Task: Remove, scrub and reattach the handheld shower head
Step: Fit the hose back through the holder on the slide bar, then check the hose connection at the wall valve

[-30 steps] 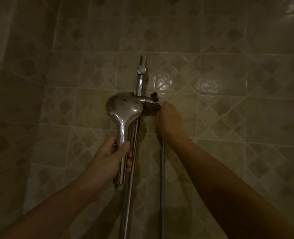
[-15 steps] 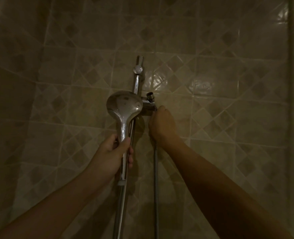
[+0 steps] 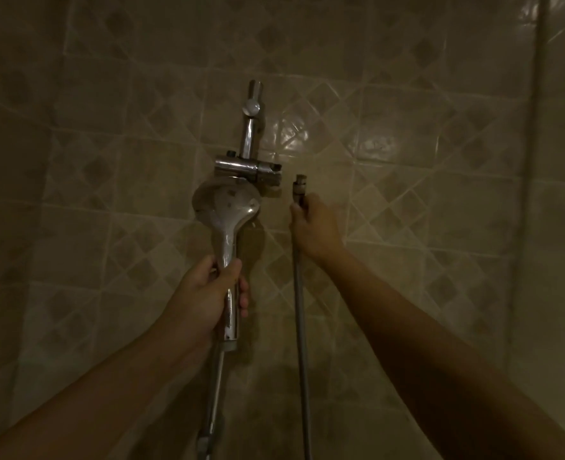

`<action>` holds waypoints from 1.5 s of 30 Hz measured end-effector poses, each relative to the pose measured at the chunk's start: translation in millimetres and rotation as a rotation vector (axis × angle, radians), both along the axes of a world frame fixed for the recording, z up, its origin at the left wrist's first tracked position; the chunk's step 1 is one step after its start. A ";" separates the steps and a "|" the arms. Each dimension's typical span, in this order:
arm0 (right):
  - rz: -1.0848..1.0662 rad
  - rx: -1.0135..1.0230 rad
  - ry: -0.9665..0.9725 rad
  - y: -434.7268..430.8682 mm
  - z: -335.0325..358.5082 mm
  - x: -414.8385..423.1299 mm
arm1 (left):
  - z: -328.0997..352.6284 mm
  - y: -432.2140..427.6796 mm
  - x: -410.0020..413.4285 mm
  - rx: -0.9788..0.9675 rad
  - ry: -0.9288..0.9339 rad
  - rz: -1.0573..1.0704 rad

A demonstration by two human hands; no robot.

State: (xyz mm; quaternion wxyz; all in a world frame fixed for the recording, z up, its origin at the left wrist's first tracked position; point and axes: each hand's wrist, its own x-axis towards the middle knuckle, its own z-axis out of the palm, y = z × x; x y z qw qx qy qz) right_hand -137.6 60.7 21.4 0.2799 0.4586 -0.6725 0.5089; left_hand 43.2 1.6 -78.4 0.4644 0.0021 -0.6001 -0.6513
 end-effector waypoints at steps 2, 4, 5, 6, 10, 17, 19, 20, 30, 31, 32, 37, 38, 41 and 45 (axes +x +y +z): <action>0.124 -0.058 -0.158 2.6 -21.3 11.9 | -5.5 3.3 -3.1 -0.005 -0.018 0.003; 0.287 -0.096 -0.399 8.7 -37.6 21.4 | -11.5 4.7 -5.7 -0.005 -0.046 0.007; 0.383 -0.109 -0.508 12.9 -43.8 26.0 | -14.6 4.8 -7.2 -0.003 -0.058 0.006; 0.479 -0.128 -0.595 17.7 -49.0 29.7 | -18.0 5.5 -8.8 0.000 -0.071 0.008; 0.668 -0.168 -0.680 35.2 -66.6 34.4 | -35.3 10.6 -13.2 0.034 -0.110 0.021; 0.835 -0.077 -0.620 52.6 -112.8 31.8 | -75.8 22.9 -9.3 0.016 -0.192 0.134; 0.859 -0.031 -0.649 58.1 -130.6 37.2 | -84.9 27.2 -5.5 0.012 -0.218 0.148; 0.860 -0.013 -0.657 61.6 -139.1 41.3 | -88.4 29.6 -2.9 0.012 -0.227 0.149; 0.646 0.043 -0.734 89.5 -179.0 126.8 | -111.3 39.3 81.5 0.009 -0.188 0.002; 0.650 0.048 -0.744 90.9 -187.2 138.6 | -117.1 37.2 93.3 -0.012 -0.188 -0.009; 0.657 0.056 -0.763 92.3 -198.6 150.4 | -125.3 34.4 105.1 -0.028 -0.196 -0.021; 0.624 0.066 -1.056 104.5 -293.6 204.8 | -194.6 34.8 155.0 0.110 -0.334 -0.138; 0.605 0.064 -1.145 110.4 -317.8 213.0 | -214.7 38.6 162.0 0.180 -0.349 -0.157; 0.522 0.073 -1.414 131.5 -391.5 233.4 | -273.3 56.7 182.7 0.443 -0.422 -0.175; 0.411 0.065 -1.734 151.9 -465.2 242.5 | -323.1 77.9 205.7 0.627 -0.569 -0.074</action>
